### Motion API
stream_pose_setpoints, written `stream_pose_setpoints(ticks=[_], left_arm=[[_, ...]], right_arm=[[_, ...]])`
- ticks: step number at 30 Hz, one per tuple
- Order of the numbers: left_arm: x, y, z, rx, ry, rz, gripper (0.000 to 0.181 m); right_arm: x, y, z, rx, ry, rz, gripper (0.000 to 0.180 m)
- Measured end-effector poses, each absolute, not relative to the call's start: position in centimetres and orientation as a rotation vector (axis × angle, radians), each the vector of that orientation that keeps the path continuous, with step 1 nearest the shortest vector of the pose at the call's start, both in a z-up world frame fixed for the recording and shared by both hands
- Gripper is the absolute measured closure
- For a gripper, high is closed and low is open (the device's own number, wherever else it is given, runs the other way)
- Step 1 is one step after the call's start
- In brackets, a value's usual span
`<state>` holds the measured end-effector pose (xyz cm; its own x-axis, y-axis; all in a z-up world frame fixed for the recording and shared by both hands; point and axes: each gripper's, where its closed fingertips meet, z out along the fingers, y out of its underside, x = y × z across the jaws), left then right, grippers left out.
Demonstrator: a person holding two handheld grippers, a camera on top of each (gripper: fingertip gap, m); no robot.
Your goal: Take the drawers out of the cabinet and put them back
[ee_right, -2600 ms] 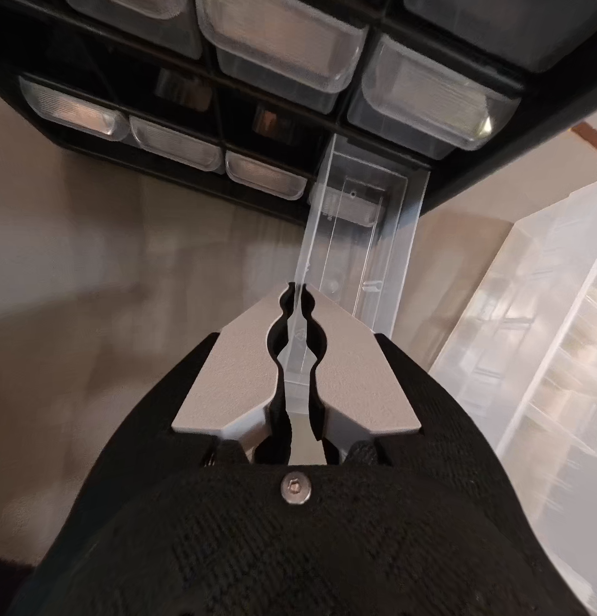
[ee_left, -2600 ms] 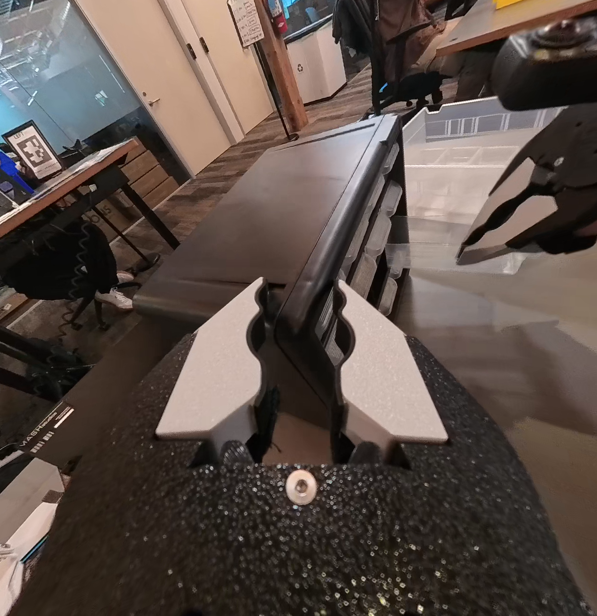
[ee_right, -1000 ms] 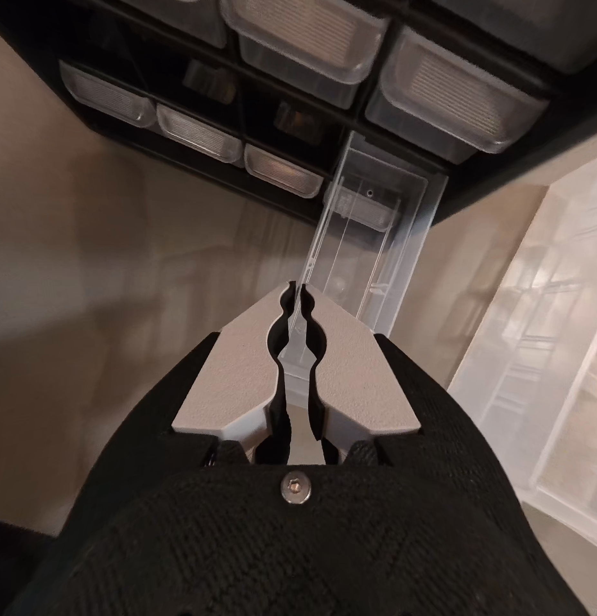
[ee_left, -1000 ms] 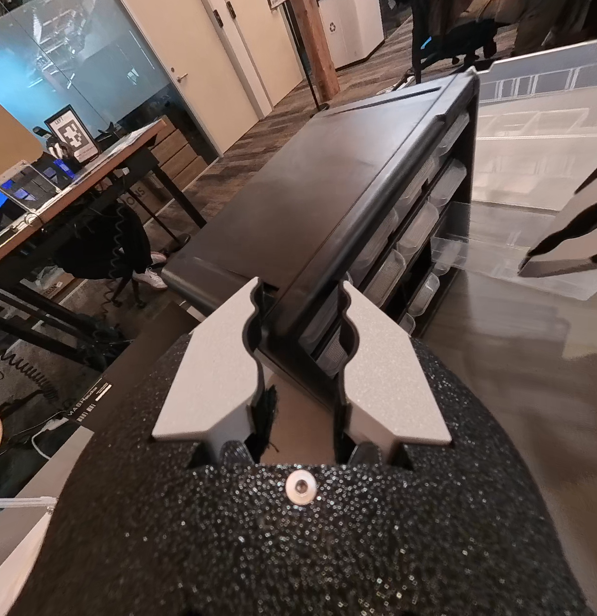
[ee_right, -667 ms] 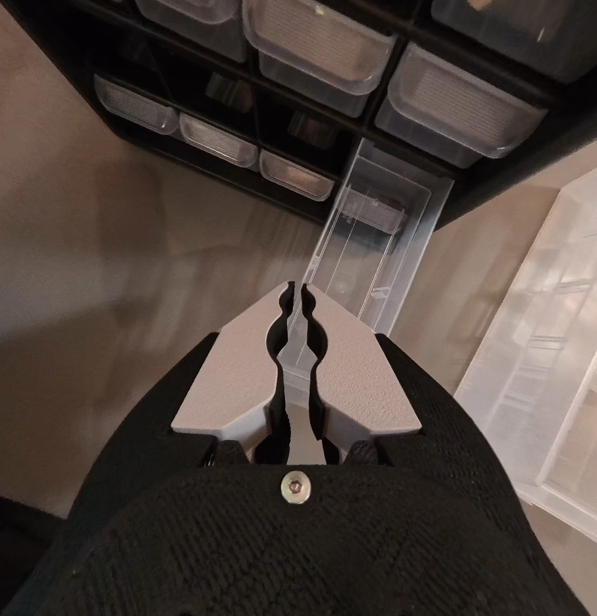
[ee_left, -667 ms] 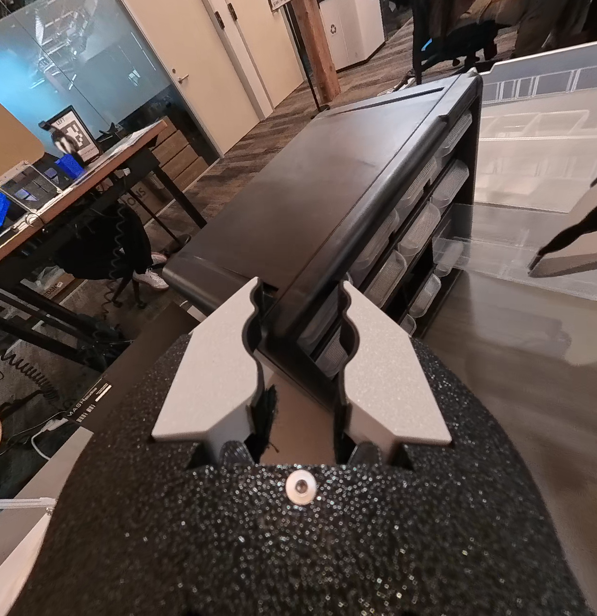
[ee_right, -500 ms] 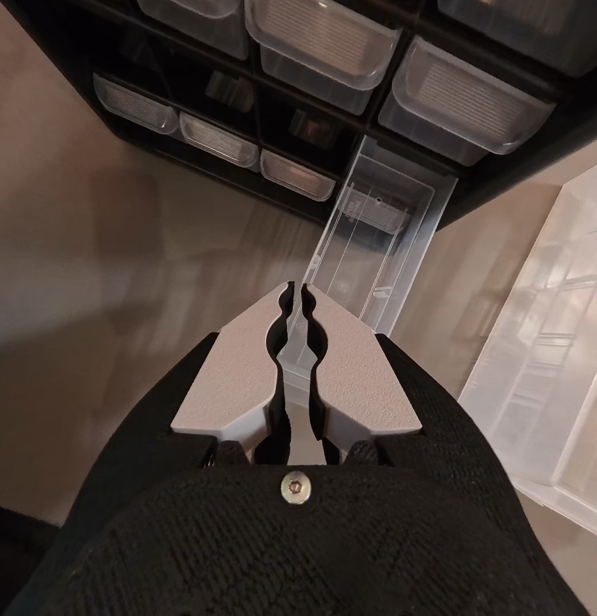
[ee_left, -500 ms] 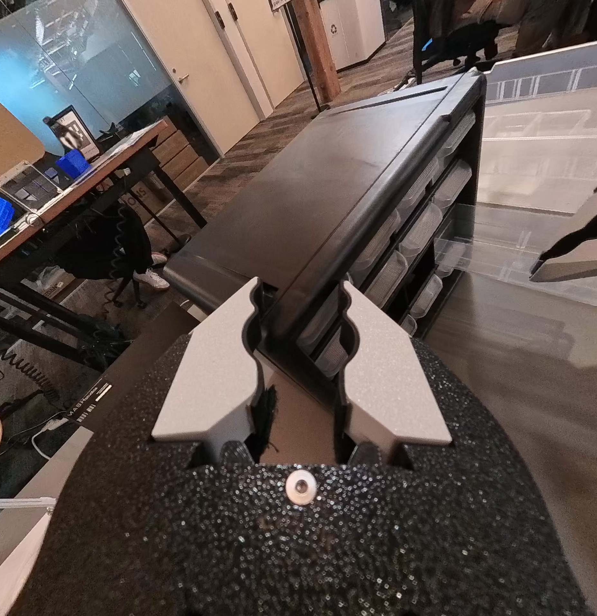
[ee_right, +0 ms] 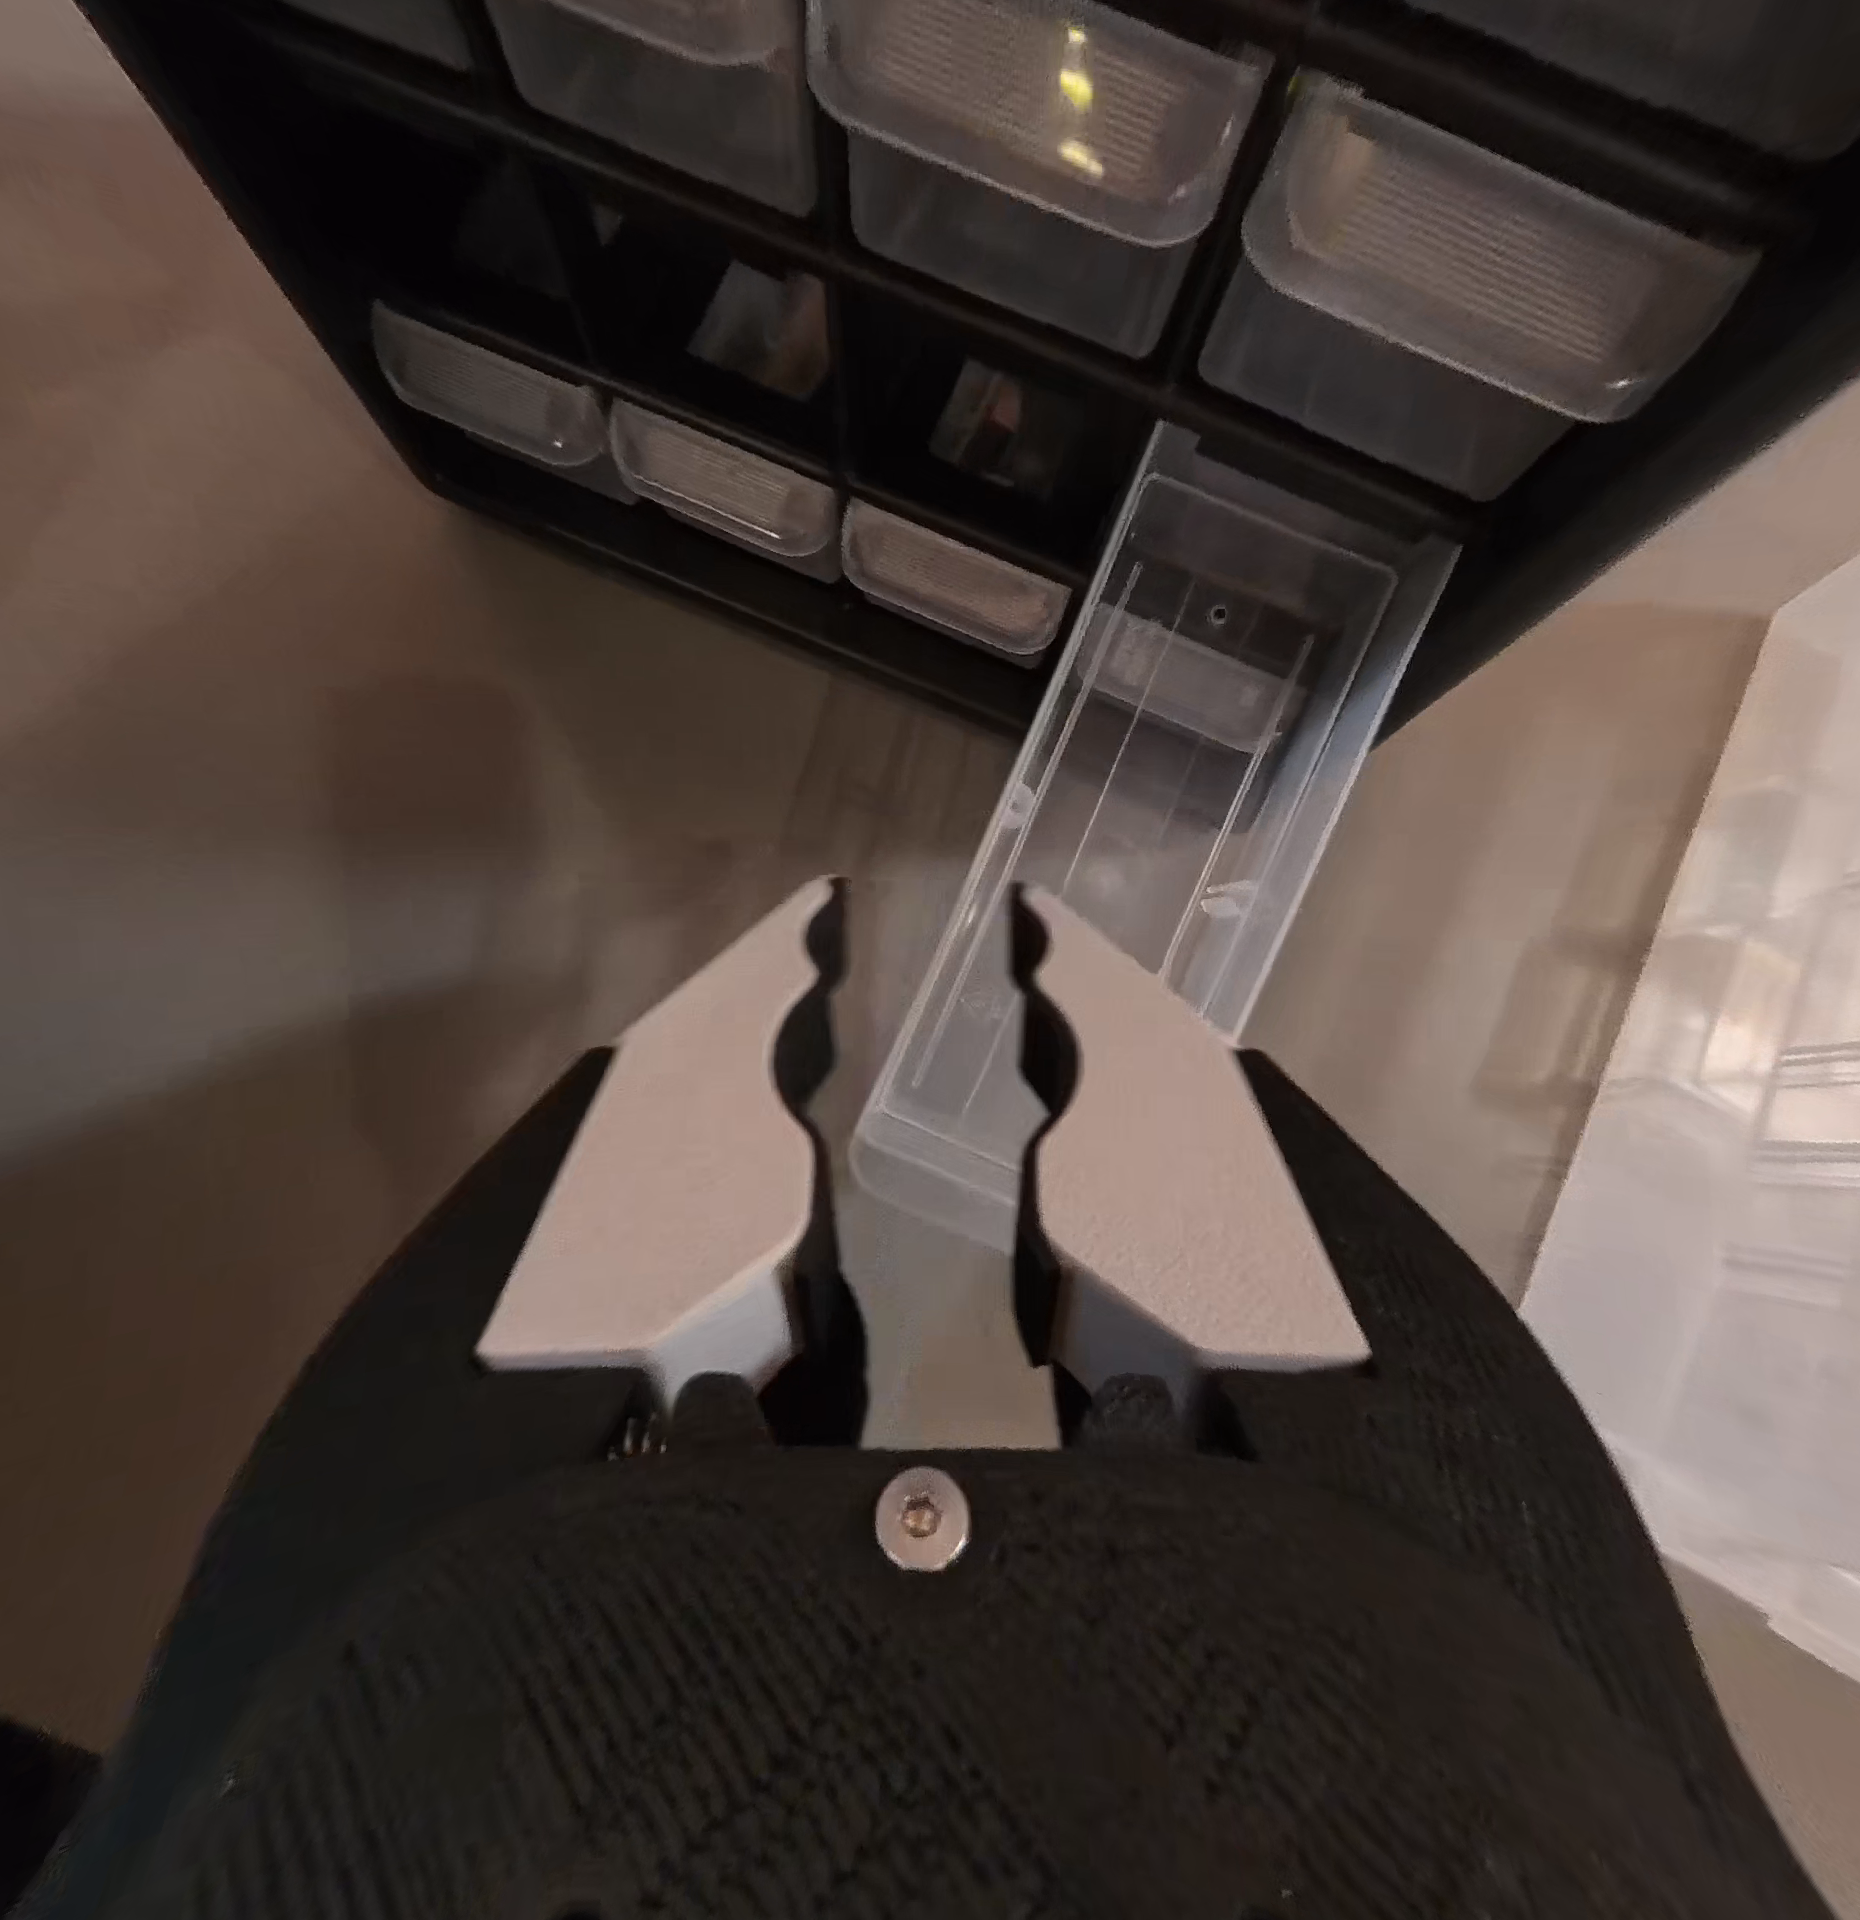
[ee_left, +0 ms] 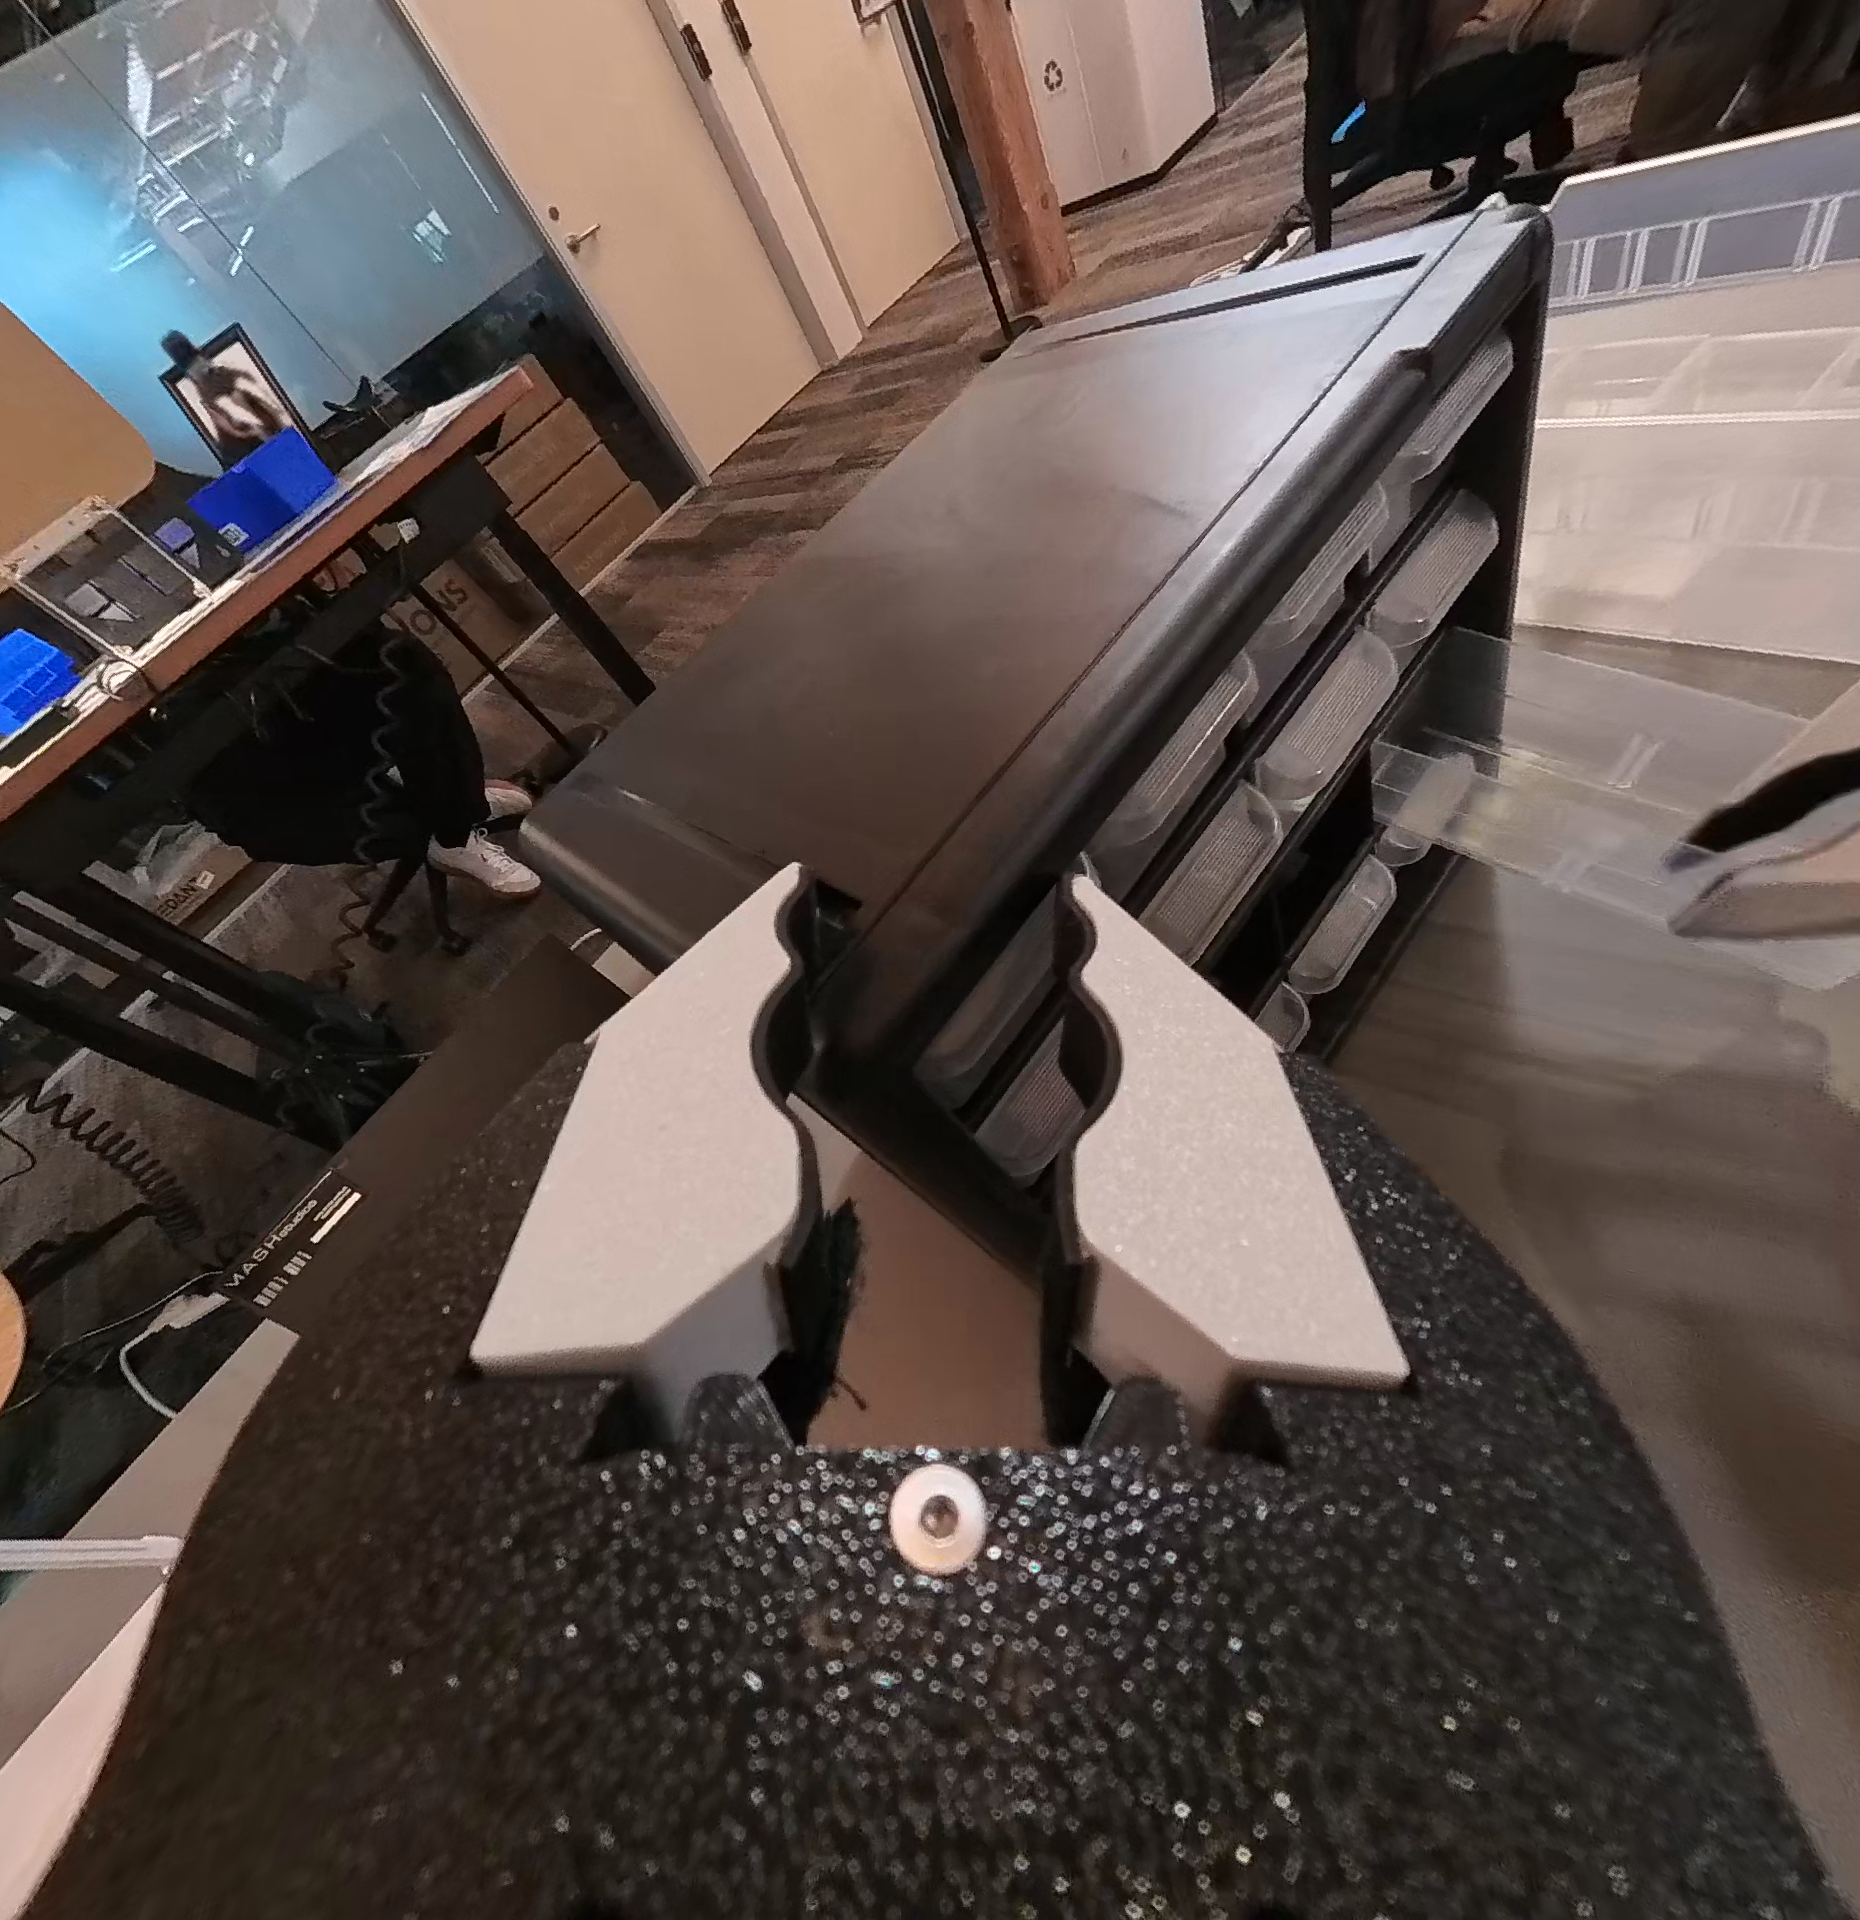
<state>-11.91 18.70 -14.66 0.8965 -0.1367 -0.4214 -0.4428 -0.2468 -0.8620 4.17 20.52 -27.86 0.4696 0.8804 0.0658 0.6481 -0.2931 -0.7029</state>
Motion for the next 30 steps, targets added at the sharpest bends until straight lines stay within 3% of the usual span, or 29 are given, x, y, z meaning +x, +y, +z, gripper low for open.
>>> stream_pose_setpoints(ticks=[4, 9, 10, 13, 30], left_arm=[[-11.9, 18.7, -14.7, -1.816, 0.434, 0.305, 0.138], [-11.9, 18.7, -14.7, -1.816, 0.435, 0.308, 0.138], [-11.9, 18.7, -14.7, -1.816, 0.435, 0.308, 0.138], [-11.9, 18.7, -14.7, -1.816, 0.434, 0.308, 0.138], [-11.8, 18.8, -14.7, -1.830, 0.427, 0.316, 0.137]], right_arm=[[4.9, 21.7, -26.0, -1.926, -1.178, 0.366, 0.085], [6.0, 23.7, -28.8, -2.074, -1.170, 0.251, 0.036], [6.3, 23.7, -30.1, -2.150, -1.205, 0.227, 0.038], [6.1, 22.5, -31.7, -2.247, -1.280, 0.284, 0.093], [6.5, 20.5, -27.6, -2.352, -1.222, 0.511, 0.104]])
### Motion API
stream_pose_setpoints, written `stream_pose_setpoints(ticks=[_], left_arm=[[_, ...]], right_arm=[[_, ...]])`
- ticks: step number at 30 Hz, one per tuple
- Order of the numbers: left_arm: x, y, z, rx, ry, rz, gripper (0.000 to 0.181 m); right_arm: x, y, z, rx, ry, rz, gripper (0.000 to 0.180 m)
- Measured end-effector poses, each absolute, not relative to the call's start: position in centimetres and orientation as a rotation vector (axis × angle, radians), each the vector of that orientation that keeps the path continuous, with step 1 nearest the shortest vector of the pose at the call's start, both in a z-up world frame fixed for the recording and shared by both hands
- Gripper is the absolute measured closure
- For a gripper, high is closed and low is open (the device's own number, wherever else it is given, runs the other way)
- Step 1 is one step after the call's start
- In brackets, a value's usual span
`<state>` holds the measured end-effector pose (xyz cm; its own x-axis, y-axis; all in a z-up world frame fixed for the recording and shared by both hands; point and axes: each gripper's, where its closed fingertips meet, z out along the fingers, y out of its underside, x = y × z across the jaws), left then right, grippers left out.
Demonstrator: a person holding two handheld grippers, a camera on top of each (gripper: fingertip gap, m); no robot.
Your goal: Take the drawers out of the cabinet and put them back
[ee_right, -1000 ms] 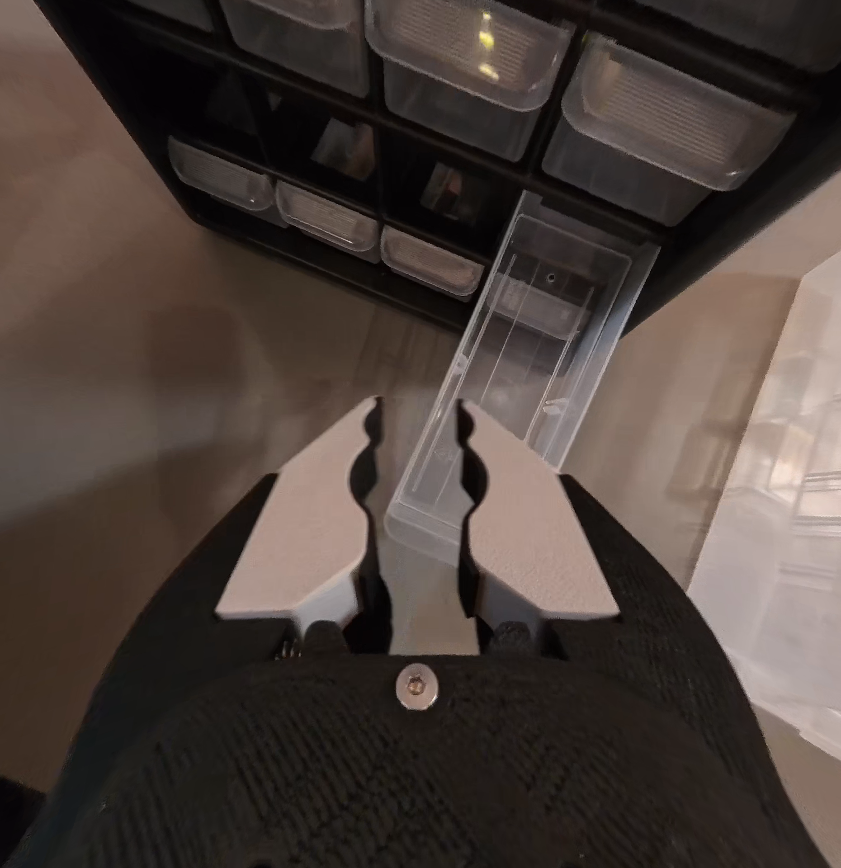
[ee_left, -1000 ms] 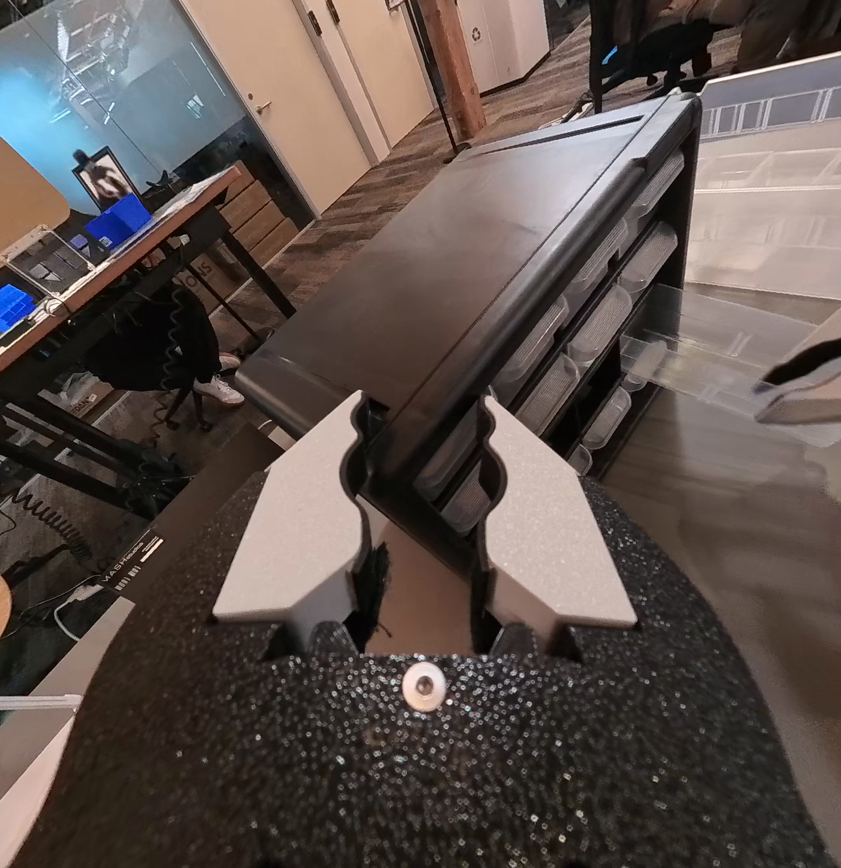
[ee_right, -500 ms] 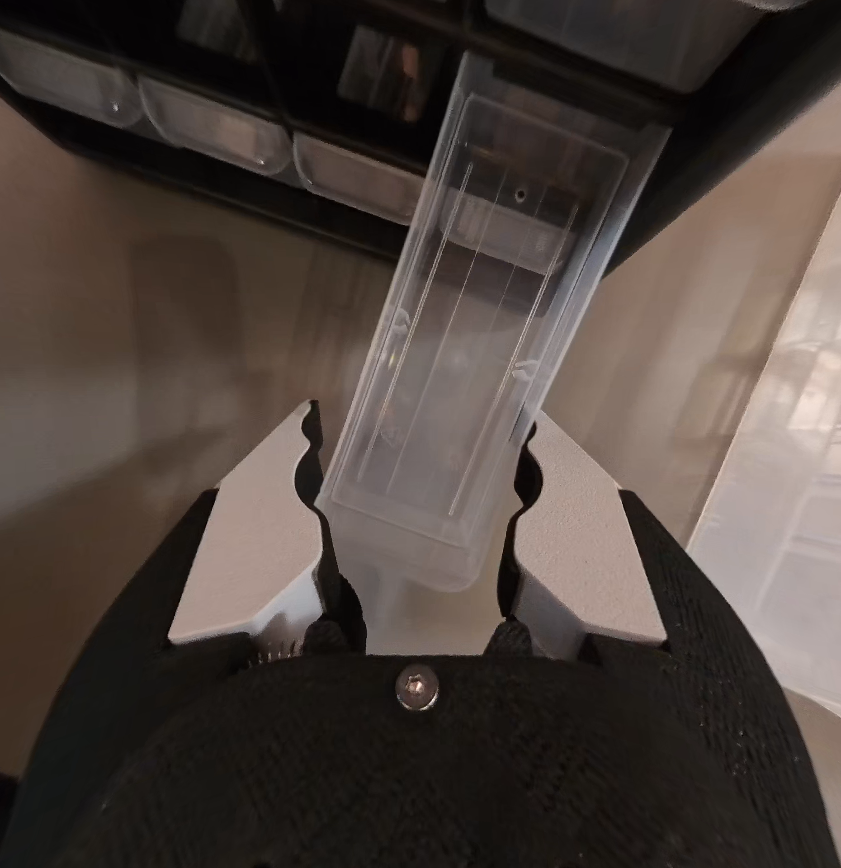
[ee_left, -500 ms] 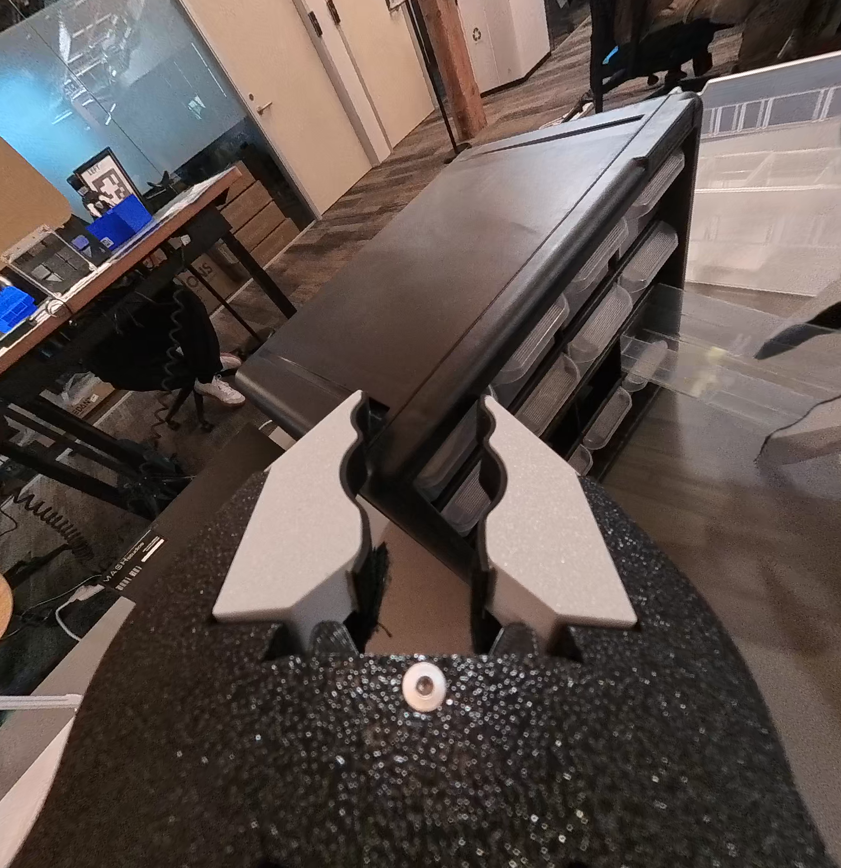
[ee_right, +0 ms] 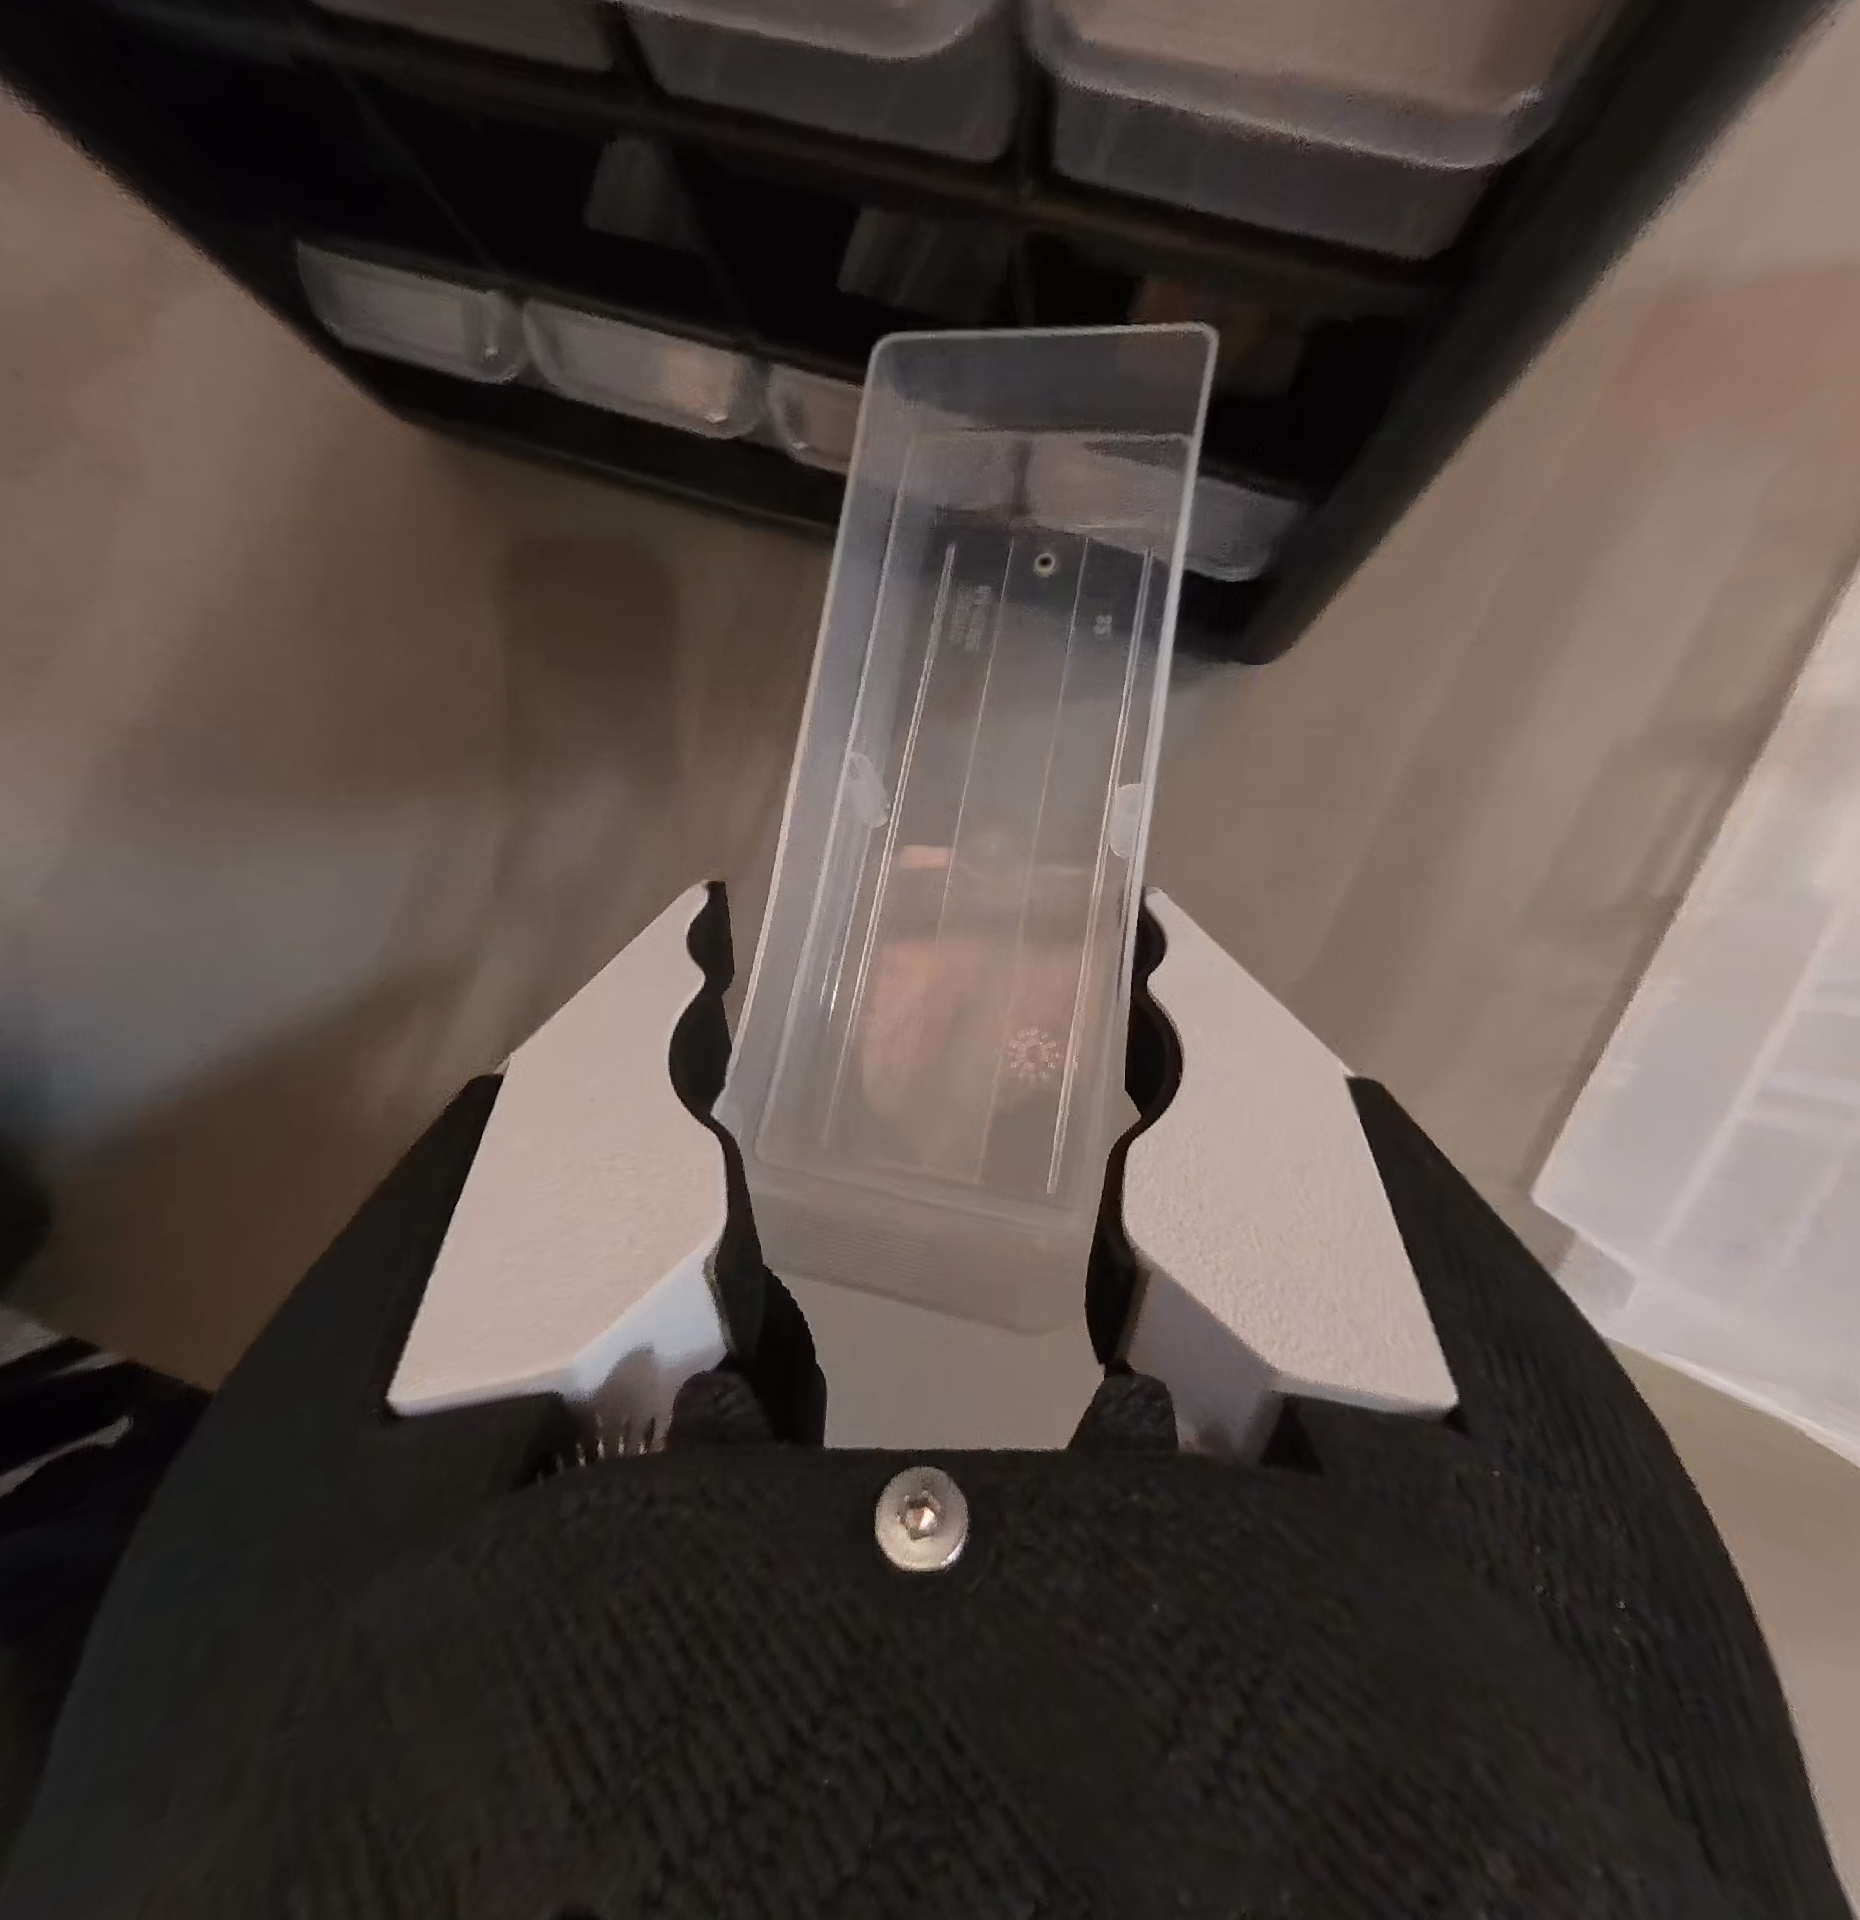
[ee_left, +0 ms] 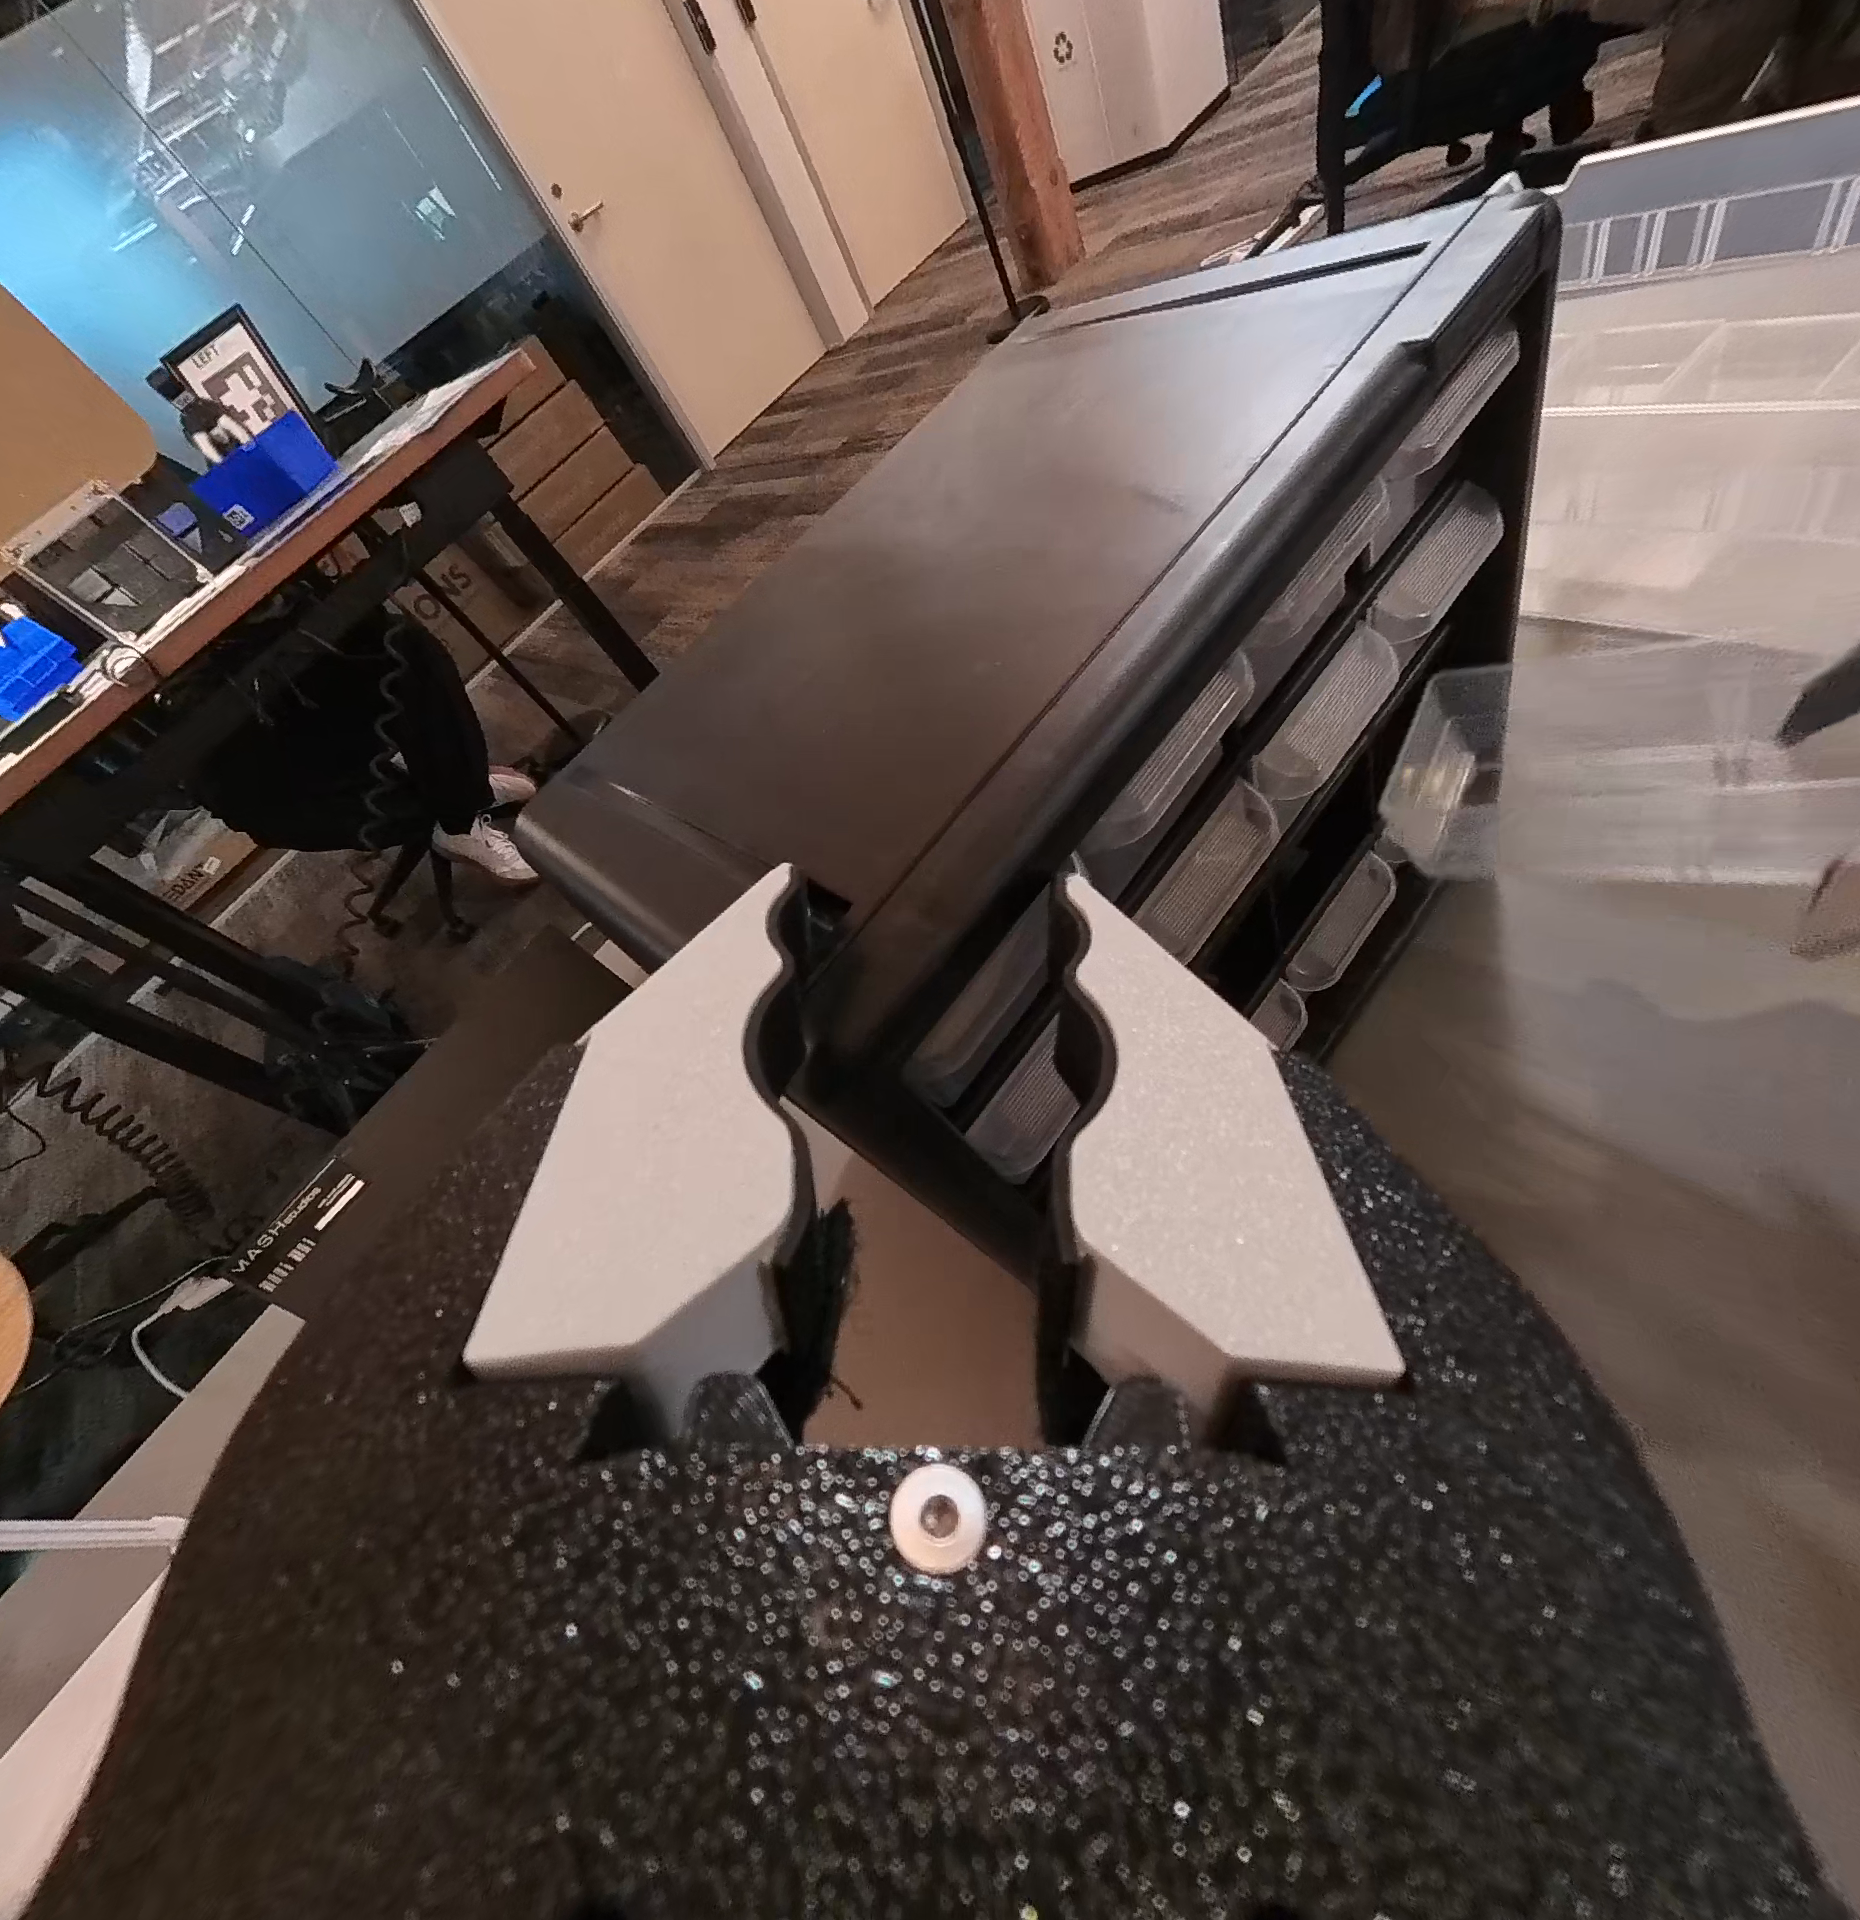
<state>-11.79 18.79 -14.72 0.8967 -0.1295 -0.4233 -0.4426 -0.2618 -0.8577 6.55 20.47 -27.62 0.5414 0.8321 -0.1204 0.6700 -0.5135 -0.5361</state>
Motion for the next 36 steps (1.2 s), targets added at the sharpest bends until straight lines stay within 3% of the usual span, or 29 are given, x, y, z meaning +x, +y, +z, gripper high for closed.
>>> stream_pose_setpoints(ticks=[13, 19, 24, 29, 31, 36], left_arm=[[-11.8, 18.8, -14.7, -1.822, 0.431, 0.313, 0.137], [-11.8, 18.8, -14.7, -1.821, 0.431, 0.311, 0.137], [-11.8, 18.8, -14.7, -1.824, 0.427, 0.314, 0.137], [-11.8, 18.8, -14.7, -1.824, 0.428, 0.313, 0.137], [-11.8, 18.8, -14.7, -1.824, 0.428, 0.312, 0.136], [-11.8, 18.8, -14.7, -1.821, 0.428, 0.310, 0.137]], right_arm=[[8.9, 17.7, -33.2, -2.267, -1.554, 0.435, 0.100], [8.3, 19.4, -29.2, -2.047, -1.395, 0.430, 0.092], [7.7, 17.3, -30.8, -2.151, -1.512, 0.362, 0.131], [8.4, 17.3, -33.6, -2.235, -1.558, 0.194, 0.144], [8.8, 17.2, -34.1, -2.232, -1.605, 0.159, 0.174], [9.0, 16.9, -31.3, -2.041, -1.709, 0.229, 0.180]])
